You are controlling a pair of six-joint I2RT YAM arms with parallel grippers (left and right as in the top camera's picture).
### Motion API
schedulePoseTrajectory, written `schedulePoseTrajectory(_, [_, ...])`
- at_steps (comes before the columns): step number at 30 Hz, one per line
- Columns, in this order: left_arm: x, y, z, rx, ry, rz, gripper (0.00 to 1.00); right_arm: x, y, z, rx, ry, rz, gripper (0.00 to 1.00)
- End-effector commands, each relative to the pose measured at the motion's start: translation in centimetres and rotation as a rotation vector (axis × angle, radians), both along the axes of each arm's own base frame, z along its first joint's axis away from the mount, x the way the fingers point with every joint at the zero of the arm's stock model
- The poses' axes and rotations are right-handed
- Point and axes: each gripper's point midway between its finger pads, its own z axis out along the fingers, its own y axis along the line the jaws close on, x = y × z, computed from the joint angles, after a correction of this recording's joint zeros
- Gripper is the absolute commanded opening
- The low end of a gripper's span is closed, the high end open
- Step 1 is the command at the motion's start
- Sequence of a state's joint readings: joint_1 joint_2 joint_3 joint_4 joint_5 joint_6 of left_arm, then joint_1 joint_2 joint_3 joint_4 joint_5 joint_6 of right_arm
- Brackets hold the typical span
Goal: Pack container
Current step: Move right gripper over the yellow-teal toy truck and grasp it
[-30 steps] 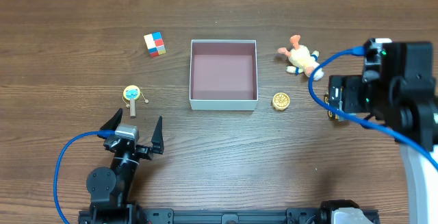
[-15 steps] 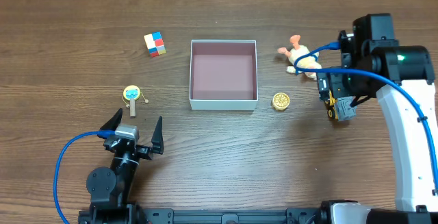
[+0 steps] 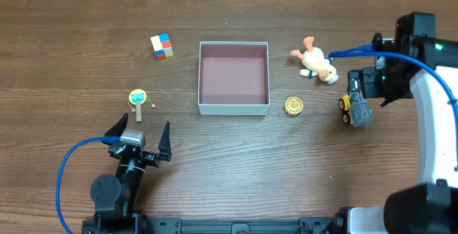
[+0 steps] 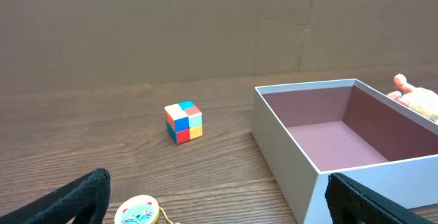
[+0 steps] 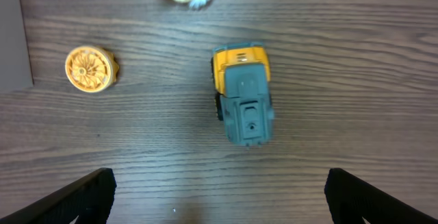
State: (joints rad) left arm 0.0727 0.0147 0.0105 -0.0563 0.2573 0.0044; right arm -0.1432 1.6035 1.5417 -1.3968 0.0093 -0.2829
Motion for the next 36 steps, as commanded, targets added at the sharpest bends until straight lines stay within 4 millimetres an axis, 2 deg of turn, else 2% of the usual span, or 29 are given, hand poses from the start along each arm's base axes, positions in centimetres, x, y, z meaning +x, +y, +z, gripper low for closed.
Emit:
schedulePoseTrajectory(1, [0.0, 0.2, 0.1, 0.019, -0.011, 0.007, 1.00, 0.9, 0.1, -0.7, 0.016, 0.016, 0.032, 1.00])
schedulePoseTrajectory(8, [0.0, 0.2, 0.1, 0.019, -0.011, 0.007, 1.00, 1.1, -1.0, -2.9, -0.005, 0.092, 0.014, 1.00])
schedulePoseTrajectory(14, [0.0, 0.2, 0.1, 0.019, -0.011, 0.007, 1.00, -0.5, -1.8, -5.6, 0.017, 0.173, -0.025, 1.00])
schedulePoseTrajectory(26, [0.0, 0.2, 0.1, 0.019, -0.011, 0.007, 1.00, -1.2, -1.9, -9.5, 0.042, 0.181, -0.043, 1.00])
schedulePoseTrajectory(36, [0.0, 0.2, 0.1, 0.019, -0.011, 0.007, 1.00, -1.3, -2.3, -11.7, 0.017, 0.172, -0.034, 1.00])
